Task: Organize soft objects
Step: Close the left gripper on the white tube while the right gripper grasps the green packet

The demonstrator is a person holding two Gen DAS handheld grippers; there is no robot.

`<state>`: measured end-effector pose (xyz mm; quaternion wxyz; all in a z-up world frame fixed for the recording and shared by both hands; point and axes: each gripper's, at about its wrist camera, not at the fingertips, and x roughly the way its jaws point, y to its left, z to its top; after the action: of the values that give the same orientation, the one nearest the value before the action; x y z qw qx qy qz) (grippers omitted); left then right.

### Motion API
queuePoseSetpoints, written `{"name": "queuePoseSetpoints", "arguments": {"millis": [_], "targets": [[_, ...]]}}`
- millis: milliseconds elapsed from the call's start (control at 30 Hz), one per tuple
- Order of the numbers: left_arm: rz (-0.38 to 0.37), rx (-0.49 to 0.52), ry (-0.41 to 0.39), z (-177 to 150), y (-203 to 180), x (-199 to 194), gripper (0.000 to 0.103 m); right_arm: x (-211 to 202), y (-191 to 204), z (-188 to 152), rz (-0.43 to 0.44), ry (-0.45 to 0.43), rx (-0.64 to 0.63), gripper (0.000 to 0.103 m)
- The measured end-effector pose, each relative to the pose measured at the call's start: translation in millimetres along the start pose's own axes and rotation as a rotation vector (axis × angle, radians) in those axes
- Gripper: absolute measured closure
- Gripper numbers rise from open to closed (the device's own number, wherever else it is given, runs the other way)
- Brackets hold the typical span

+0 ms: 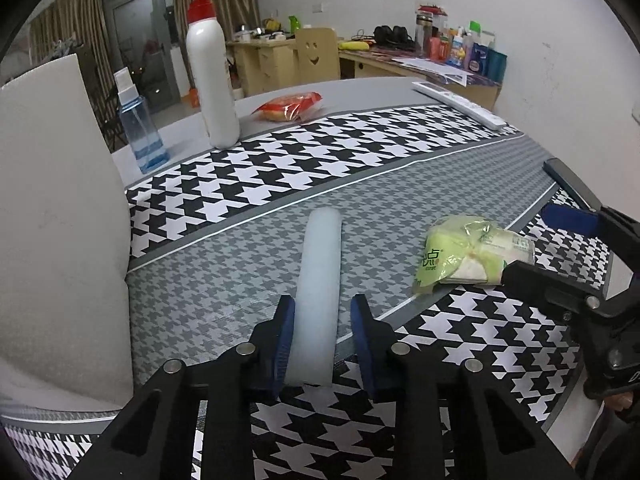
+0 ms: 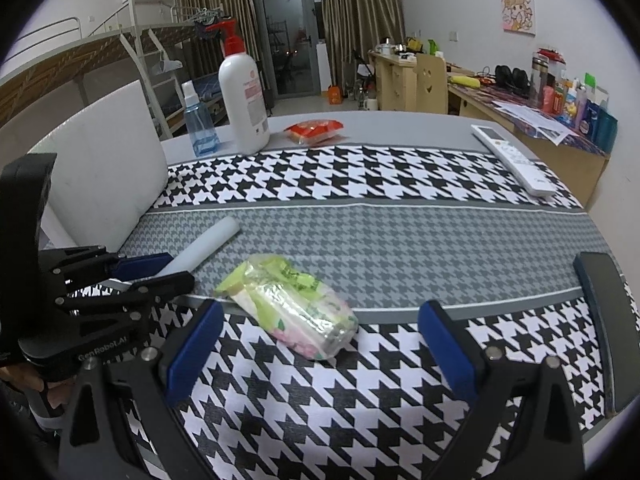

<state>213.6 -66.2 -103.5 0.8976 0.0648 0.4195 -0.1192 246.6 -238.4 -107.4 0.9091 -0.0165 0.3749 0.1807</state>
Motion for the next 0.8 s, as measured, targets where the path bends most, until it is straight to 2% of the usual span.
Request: {"name": "queuePoseSetpoints", "arguments": {"millis": [400, 667, 800], "targets": [[-0.043, -0.030, -0.023, 0, 11, -4, 0.083, 15, 10, 4, -0.007, 0.045, -0.036, 0.004], [-0.077, -0.061, -0.070, -2, 19, -13, 0.084, 18, 16, 5, -0.029, 0.049, -0.073, 0.004], [-0.086, -0.077, -0.072, -2, 22, -12, 0.084, 20, 17, 5, -0.047, 0.060, -0.089, 0.018]]}}
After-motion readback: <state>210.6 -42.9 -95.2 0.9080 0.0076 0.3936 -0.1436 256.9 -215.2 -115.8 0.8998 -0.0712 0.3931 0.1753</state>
